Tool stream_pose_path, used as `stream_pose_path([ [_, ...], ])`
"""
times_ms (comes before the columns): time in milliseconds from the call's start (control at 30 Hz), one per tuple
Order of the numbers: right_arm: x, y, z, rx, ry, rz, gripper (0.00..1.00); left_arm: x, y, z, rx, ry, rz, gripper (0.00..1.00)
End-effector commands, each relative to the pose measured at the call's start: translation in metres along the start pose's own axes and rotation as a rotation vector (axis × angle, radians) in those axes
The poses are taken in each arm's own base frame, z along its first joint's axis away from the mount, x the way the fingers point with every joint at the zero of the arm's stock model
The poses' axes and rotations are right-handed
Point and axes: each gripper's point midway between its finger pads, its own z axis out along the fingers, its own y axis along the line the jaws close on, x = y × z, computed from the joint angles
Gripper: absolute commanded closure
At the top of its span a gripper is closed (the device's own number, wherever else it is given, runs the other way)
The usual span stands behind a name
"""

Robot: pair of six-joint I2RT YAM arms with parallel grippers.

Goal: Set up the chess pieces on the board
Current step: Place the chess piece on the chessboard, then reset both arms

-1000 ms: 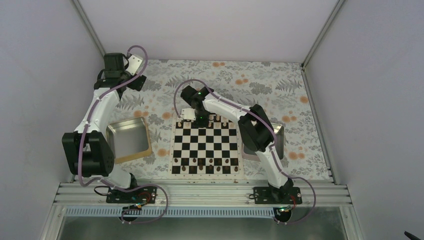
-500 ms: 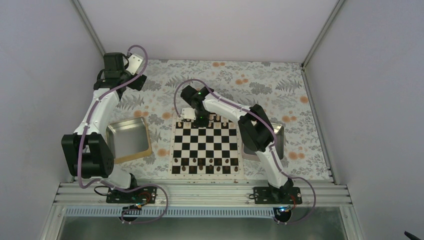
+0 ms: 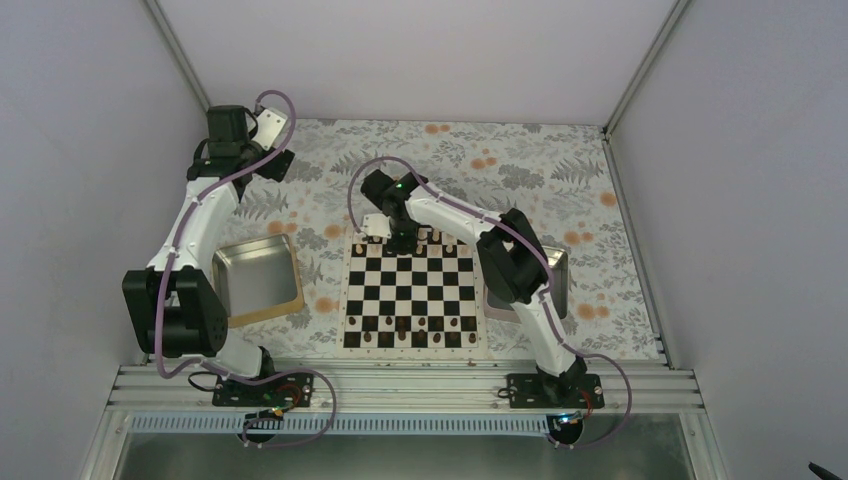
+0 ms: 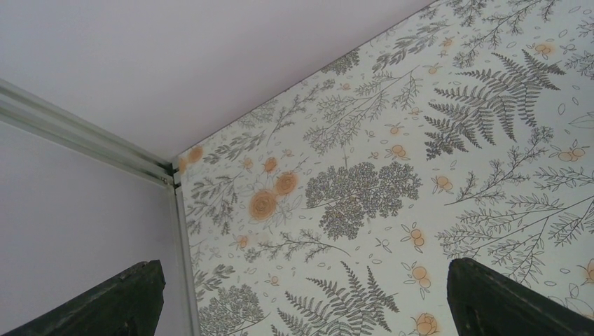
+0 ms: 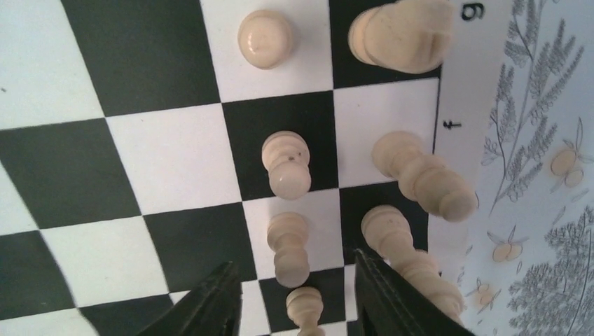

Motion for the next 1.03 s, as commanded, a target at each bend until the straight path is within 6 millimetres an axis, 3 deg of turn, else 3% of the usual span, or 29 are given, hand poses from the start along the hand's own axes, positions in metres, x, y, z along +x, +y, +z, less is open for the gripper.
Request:
stream_pose_path([
  [0, -0.009, -0.012, -0.057, 0.055, -0.092, 0.035, 0.49, -0.012, 0.001, -0.014, -0.01, -0.053, 0.008, 0.0],
  [33, -0.011, -0.013, -0.073, 0.066, -0.125, 0.045, 0.38, -0.013, 0.002, -0.015, -0.014, -0.057, 0.006, 0.0],
  [67, -0.014, -0.018, -0.092, 0.084, -0.169, 0.061, 0.07, -0.014, 0.003, -0.015, -0.021, -0.061, 0.001, 0.0],
  [100, -0.015, -0.021, -0.112, 0.106, -0.215, 0.079, 0.01, -0.015, 0.004, -0.016, -0.022, -0.065, -0.002, 0.0],
  [167, -0.01, -0.033, -0.146, 0.177, -0.284, 0.125, 0.0, -0.017, 0.003, -0.018, -0.017, -0.072, -0.001, 0.0],
  [267, 0.007, -0.061, -0.18, 0.375, -0.335, 0.229, 0.0, -0.018, 0.003, -0.018, -0.014, -0.08, -0.002, 0.0],
  [500, 0.038, -0.099, -0.206, 0.571, -0.407, 0.343, 0.0, -0.023, -0.003, -0.021, 0.019, -0.112, -0.005, 0.0],
  [733, 0.044, -0.092, -0.219, 0.54, -0.458, 0.319, 0.0, -0.023, -0.001, -0.025, 0.005, -0.115, 0.002, 0.0],
  [833, 0.048, -0.087, -0.236, 0.553, -0.493, 0.306, 0.0, -0.022, 0.0, -0.024, -0.004, -0.11, 0.006, 0.0],
  [1000, 0.049, -0.09, -0.238, 0.546, -0.504, 0.322, 0.0, -0.021, 0.0, -0.022, -0.001, -0.104, 0.007, 0.0],
])
